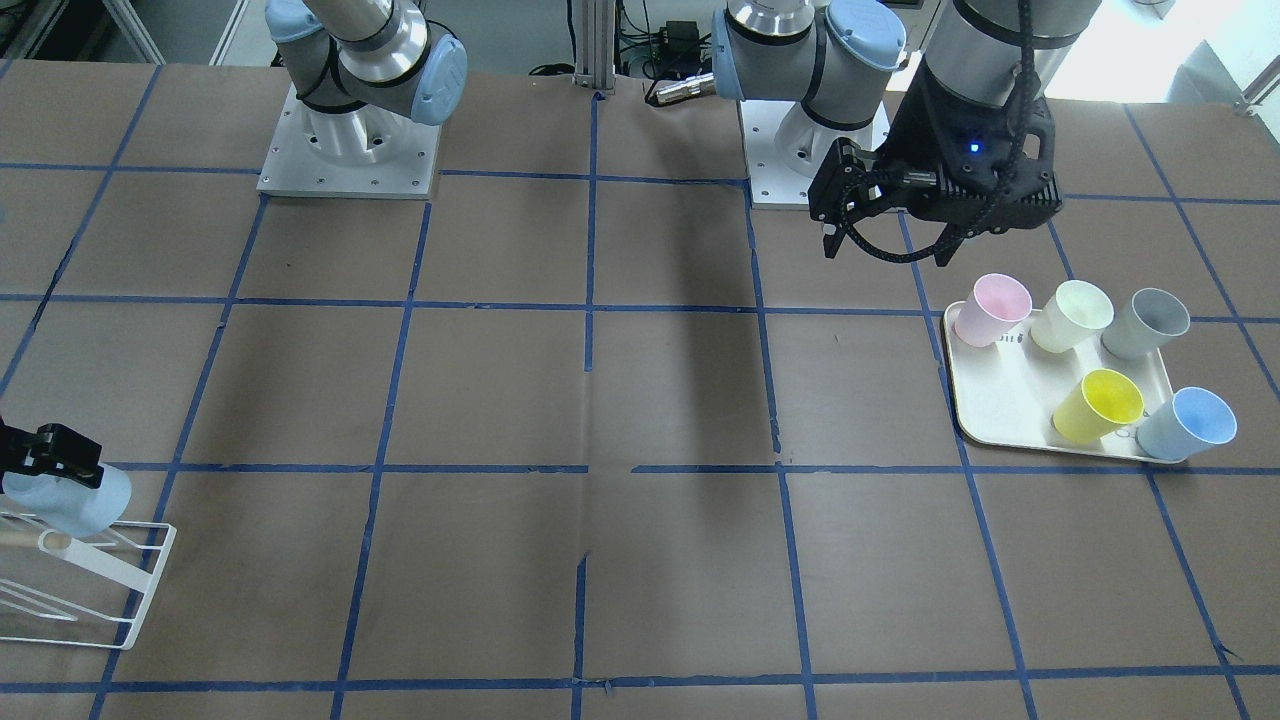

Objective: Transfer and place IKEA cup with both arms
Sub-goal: 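Lower the right gripper and close it on the light blue cup, then lift the light blue cup off the rack with the right gripper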

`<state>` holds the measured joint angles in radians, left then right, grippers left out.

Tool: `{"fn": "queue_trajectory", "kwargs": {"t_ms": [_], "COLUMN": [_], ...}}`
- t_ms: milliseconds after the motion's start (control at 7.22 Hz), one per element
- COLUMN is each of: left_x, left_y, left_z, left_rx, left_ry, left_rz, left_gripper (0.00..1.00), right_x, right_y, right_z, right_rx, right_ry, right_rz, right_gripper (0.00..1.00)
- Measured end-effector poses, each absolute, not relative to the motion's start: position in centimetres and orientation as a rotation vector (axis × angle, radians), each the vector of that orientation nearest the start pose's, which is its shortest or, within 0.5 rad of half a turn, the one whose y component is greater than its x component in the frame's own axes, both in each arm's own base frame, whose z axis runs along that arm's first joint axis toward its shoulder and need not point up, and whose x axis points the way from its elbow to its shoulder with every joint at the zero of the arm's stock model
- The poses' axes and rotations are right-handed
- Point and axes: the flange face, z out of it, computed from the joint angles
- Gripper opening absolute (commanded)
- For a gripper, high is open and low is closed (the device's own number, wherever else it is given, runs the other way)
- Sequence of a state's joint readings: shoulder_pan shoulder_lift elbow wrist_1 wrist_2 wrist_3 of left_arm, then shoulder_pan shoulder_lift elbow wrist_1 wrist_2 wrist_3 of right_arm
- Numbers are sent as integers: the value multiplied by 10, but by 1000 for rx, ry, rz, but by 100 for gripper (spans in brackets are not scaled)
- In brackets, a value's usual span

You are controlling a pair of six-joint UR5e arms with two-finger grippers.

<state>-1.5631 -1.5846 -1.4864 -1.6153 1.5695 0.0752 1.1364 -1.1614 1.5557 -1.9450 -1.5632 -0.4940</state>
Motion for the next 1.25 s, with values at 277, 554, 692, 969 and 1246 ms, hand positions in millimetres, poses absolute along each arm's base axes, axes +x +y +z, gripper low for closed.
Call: {"fn": "queue_trajectory", "kwargs": {"t_ms": [277, 554, 692, 969, 1246], "left_x": [-129, -129, -128, -128, -128], "left_y": [-500, -499, -499, -500, -499], "left_z": [519, 519, 519, 519, 519], "left_rx": [104, 98, 100, 99, 100], "left_ry": [3140, 3143, 3142, 3141, 3142], "left_rz": [-44, -43, -42, -42, -42], "left_gripper": [100, 100, 100, 100, 100], "right_x": [-143, -144, -144, -140, -128], "right_y": [-627, -629, -629, -623, -605], "right_z": [300, 306, 313, 338, 379], "right_rx": [-94, -99, -100, -98, -98], "right_ry": [3125, 3130, 3135, 3143, 3133], "right_rz": [22, 5, -11, -55, -90], "right_gripper": [51, 51, 51, 52, 52]}}
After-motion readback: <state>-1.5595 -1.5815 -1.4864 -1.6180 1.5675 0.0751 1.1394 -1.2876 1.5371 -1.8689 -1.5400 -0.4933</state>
